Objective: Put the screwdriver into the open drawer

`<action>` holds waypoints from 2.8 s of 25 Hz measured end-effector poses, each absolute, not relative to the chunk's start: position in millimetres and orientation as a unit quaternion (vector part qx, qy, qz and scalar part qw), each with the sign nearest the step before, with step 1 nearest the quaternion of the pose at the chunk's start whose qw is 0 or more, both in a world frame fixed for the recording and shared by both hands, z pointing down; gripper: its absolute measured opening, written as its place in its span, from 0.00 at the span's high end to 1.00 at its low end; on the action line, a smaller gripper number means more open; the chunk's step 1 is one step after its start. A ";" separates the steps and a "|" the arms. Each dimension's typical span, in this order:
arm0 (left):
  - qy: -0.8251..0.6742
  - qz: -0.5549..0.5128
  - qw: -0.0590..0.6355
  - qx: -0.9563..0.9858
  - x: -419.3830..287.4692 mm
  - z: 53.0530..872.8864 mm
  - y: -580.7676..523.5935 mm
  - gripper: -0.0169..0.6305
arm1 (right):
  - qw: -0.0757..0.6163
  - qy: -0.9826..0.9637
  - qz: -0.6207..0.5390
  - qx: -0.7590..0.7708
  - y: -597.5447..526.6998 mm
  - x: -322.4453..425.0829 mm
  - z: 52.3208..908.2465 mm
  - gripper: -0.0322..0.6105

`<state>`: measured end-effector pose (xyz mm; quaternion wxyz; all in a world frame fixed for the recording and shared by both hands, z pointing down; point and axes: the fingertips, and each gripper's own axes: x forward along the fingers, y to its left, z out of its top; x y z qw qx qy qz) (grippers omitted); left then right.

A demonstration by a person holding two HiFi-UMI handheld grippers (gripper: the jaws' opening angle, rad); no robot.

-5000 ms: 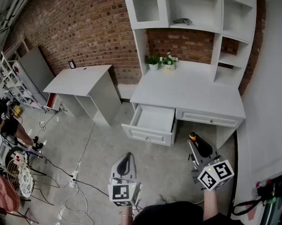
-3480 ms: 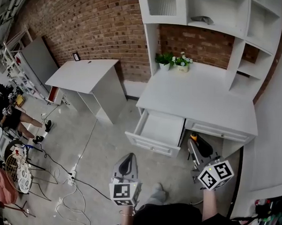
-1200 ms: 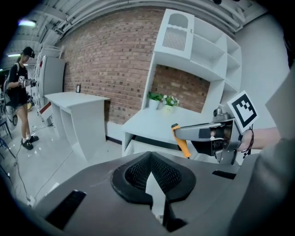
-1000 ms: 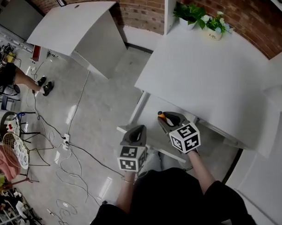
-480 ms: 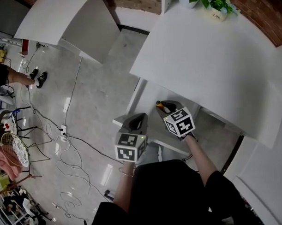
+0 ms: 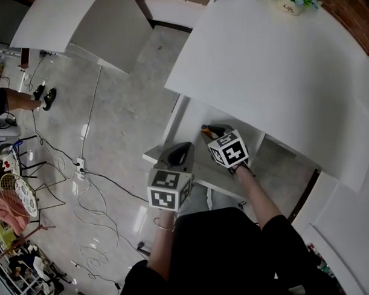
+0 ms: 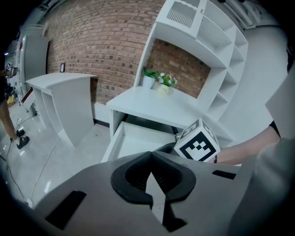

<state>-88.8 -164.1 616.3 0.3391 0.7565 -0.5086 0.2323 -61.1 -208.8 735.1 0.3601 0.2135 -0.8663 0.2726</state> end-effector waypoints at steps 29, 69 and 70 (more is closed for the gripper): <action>-0.511 0.225 0.351 0.751 -92.4 619.8 -171.0 0.96 | 0.388 -0.830 0.310 0.253 -213.4 -69.4 800.2 0.77; -0.537 0.177 0.287 0.773 -103.4 553.2 -154.1 0.96 | 0.263 -0.883 0.274 0.276 -198.0 -45.9 638.2 0.91; -0.538 0.172 0.283 0.775 -103.7 548.8 -153.1 0.96 | 0.255 -0.885 0.272 0.278 -198.0 -44.1 629.3 0.91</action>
